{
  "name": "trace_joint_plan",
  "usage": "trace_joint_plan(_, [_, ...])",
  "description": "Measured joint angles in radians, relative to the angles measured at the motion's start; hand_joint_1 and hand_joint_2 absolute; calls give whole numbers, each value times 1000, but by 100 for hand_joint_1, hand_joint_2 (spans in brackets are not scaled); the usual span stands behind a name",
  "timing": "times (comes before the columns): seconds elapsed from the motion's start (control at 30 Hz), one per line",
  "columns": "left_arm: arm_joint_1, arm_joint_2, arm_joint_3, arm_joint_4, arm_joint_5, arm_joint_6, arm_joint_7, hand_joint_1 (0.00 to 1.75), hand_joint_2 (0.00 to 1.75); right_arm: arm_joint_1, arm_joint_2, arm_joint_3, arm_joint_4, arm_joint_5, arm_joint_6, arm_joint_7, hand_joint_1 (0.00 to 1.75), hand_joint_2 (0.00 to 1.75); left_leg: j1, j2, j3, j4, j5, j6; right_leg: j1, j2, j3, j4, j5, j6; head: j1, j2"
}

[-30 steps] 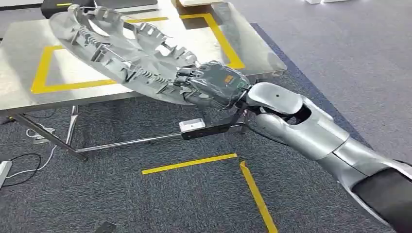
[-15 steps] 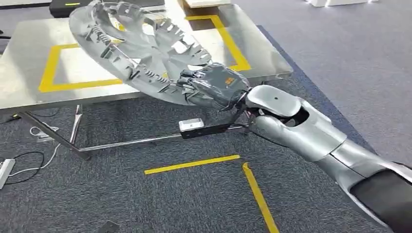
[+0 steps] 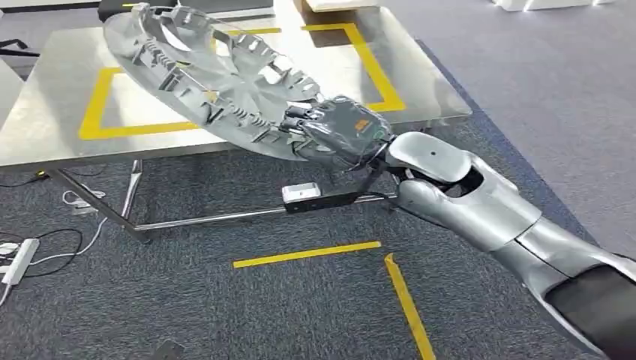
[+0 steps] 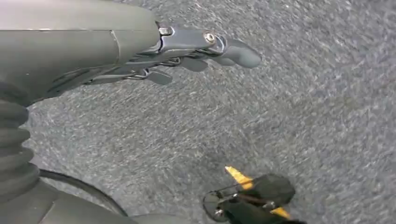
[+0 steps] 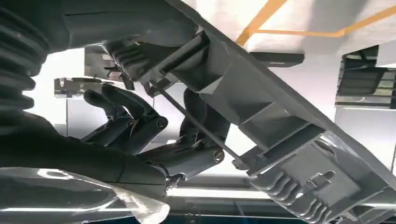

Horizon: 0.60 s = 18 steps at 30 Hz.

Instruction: Take the parts from the cabinet and place them on the table.

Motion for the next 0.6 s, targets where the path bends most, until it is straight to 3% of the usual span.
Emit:
trace_joint_plan(0.1, [-1, 2, -3, 0, -2, 0, 0, 0, 175, 0, -1, -6, 3, 4, 0, 0, 175, 175, 1, 10, -2, 22, -17, -18, -9, -3, 17, -12, 4, -14, -3, 0])
trace_joint_plan(0.13, [-1, 1, -5, 0, -2, -1, 0, 0, 175, -1, -1, -8, 3, 4, 0, 0, 175, 175, 2, 12, -25, 72, -44, -22, -9, -4, 20, -12, 1, -19, -6, 0])
trace_joint_plan(0.2, [0, 1, -8, 0, -2, -2, 0, 0, 175, -1, -1, -8, 4, 4, -2, 0, 175, 175, 5, 12, -101, 229, -106, -30, -9, -5, 26, -12, -4, -24, -4, 0])
trace_joint_plan(0.23, [1, 1, -9, 0, -2, -3, 0, 0, 175, 0, -1, -7, 6, 5, -2, 0, 175, 175, 5, 12, -131, 285, -117, -31, -9, -5, 29, -12, -7, -24, -6, 0])
trace_joint_plan(0.27, [2, 1, -9, 0, -2, -3, 0, 0, 175, 3, -1, -7, 7, 5, -2, 0, 175, 175, 6, 13, -139, 290, -105, -32, -9, -4, 33, -12, -10, -24, -5, 0])
trace_joint_plan(0.3, [1, 2, -9, 0, -2, -3, 0, 0, 175, 5, -1, -7, 8, 5, -2, 0, 175, 175, 6, 13, -128, 260, -73, -31, -9, -4, 37, -12, -13, -23, -5, 0])
trace_joint_plan(0.37, [1, 3, -9, 0, -2, -3, 0, 0, 175, 5, -1, -8, 8, 5, -2, 0, 175, 175, 8, 15, -62, 100, 21, -26, -9, -3, 51, -12, -24, -18, -5, 0])
trace_joint_plan(0.4, [1, 3, -9, 0, -2, -3, -1, 0, 175, 4, -1, -8, 8, 5, -2, 0, 175, 175, 7, 21, -33, 29, 43, -22, -9, -3, 55, -12, -30, -12, -5, 0])
trace_joint_plan(0.43, [-1, 2, -10, 0, -2, -3, -1, 0, 175, 1, -1, -8, 8, 5, -3, 0, 175, 175, 0, 21, -18, 13, 26, -19, -1, -1, 51, -8, -34, -5, -5, 0])
trace_joint_plan(0.47, [-4, 2, -10, 0, -2, -3, -2, 0, 175, 1, -1, -9, 8, 5, -4, 0, 175, 175, 0, 21, -16, 6, 15, -9, -1, -1, 48, -8, -34, -1, -4, 0])
trace_joint_plan(0.57, [-2, 2, -11, 0, -3, -6, -4, 0, 175, 2, -1, -10, 8, 6, -4, 0, 175, 175, 0, 17, -7, -4, 7, 11, -4, -7, 59, -21, -45, 21, -3, 0])
trace_joint_plan(0.6, [0, 1, -11, 0, -3, -9, -5, 0, 175, 1, -1, -11, 8, 6, -5, 0, 175, 175, 3, 16, 3, -10, 5, 17, -5, -5, 50, -5, -56, 22, 0, 0])
